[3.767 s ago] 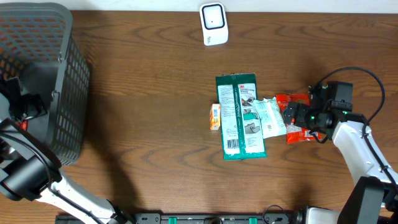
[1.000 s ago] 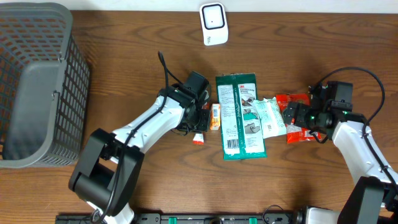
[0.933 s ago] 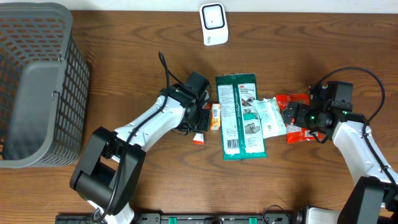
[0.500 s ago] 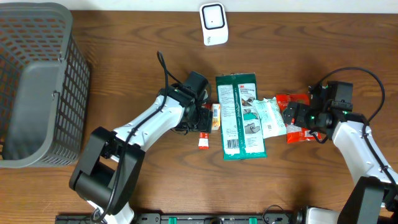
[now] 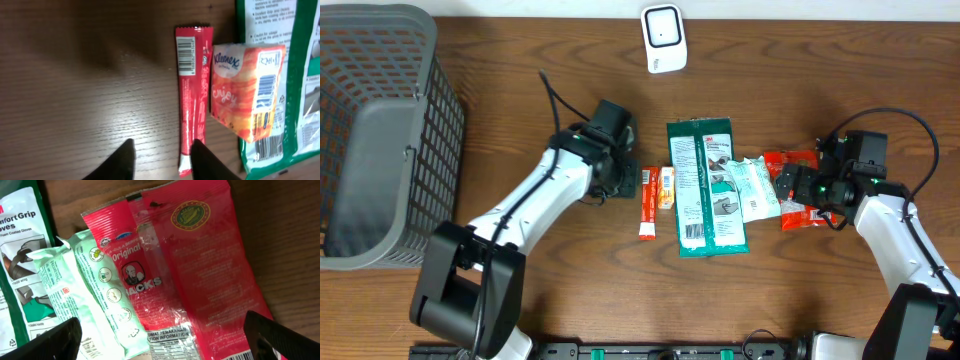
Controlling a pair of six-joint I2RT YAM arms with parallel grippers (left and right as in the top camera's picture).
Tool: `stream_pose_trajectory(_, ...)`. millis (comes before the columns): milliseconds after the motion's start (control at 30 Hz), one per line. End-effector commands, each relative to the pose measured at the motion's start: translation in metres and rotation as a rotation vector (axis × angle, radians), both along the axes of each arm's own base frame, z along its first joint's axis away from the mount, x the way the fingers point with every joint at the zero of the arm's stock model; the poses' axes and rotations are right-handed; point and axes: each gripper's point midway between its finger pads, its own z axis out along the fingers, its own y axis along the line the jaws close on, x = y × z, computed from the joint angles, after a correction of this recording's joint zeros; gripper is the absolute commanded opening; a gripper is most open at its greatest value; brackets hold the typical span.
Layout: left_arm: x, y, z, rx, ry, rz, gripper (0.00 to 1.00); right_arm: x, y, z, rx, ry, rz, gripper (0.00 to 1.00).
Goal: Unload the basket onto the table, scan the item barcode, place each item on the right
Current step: 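Open the left gripper and lift it back from the candy stick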
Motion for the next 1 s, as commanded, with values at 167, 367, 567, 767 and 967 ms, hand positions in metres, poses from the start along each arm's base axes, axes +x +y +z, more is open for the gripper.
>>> stream_pose_trajectory(167, 0.026, 0.057, 0.016, -0.04, -0.013, 0.164, 0.73, 0.005, 0.001, 0.006, -0.007, -0.021, 0.008, 0.99)
stream_pose_trajectory(367, 0.029, 0.075, 0.015, -0.036, -0.001, 0.214, 0.86, 0.005, 0.001, 0.006, -0.007, -0.021, 0.008, 0.99)
stream_pose_trajectory(567, 0.029, 0.075, 0.015, -0.036, -0.001, 0.214, 0.86, 0.005, 0.001, 0.006, -0.007, -0.021, 0.008, 0.99)
stream_pose_trajectory(767, 0.029, 0.075, 0.015, -0.036, -0.002, 0.214, 0.86, 0.005, 0.001, 0.006, -0.007, -0.021, 0.008, 0.99)
stream_pose_trajectory(967, 0.029, 0.075, 0.015, -0.036, -0.001, 0.214, 0.87, 0.005, 0.001, 0.006, -0.007, -0.021, 0.008, 0.99)
